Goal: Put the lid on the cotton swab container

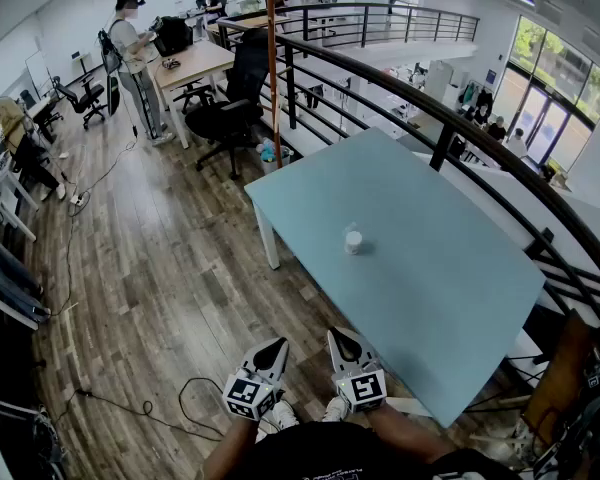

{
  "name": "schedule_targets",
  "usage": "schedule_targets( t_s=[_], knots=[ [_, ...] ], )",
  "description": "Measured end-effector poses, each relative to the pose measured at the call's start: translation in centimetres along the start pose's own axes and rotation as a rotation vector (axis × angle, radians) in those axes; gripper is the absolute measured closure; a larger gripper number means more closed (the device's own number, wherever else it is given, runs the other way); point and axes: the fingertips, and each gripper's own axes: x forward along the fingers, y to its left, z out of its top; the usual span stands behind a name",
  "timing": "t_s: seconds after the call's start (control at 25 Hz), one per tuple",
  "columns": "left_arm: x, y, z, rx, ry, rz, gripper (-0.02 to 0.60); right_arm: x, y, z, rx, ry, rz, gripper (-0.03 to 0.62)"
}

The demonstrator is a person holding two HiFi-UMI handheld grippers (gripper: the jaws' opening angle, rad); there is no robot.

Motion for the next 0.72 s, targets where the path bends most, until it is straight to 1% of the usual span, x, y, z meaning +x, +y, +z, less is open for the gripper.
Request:
schedule_targets(
  t_s=[0.12, 0.28, 0.4, 0.52, 0.64, 0.72],
  knots=[
    [-0.1, 0.0, 0.2, -0.009, 0.001, -0.005, 0.571, 0.0, 0.5, 0.4, -0.006, 0.005, 0.011, 0.576],
    [-0.4, 0.5, 0.7, 0.008, -0.013, -0.016, 0.571, 0.2, 1.2, 1.0, -0.007, -0.001, 0.021, 0.576],
    [-0.9, 1.1, 1.2, 0.018, -0.015, -0.021, 0.571, 0.8, 1.9, 1.5, 0.003, -0.03, 0.027, 0.576],
    [-1.8, 1.9, 1.7, 0.049, -0.026, -0.021, 0.571, 1.2, 2.6, 2.3, 0.013, -0.058, 0.024, 0.574],
    [-2.5, 3.0, 2.1, 0.063, -0.035, -0.03, 0.571, 2.2, 3.7, 2.8, -0.002, -0.062, 0.026, 0.574],
    [-2.8, 3.8, 2.1, 0.069, -0.033, -0.038, 0.571, 2.8, 4.8, 2.9, -0.031, -0.055, 0.036, 0.575]
  ],
)
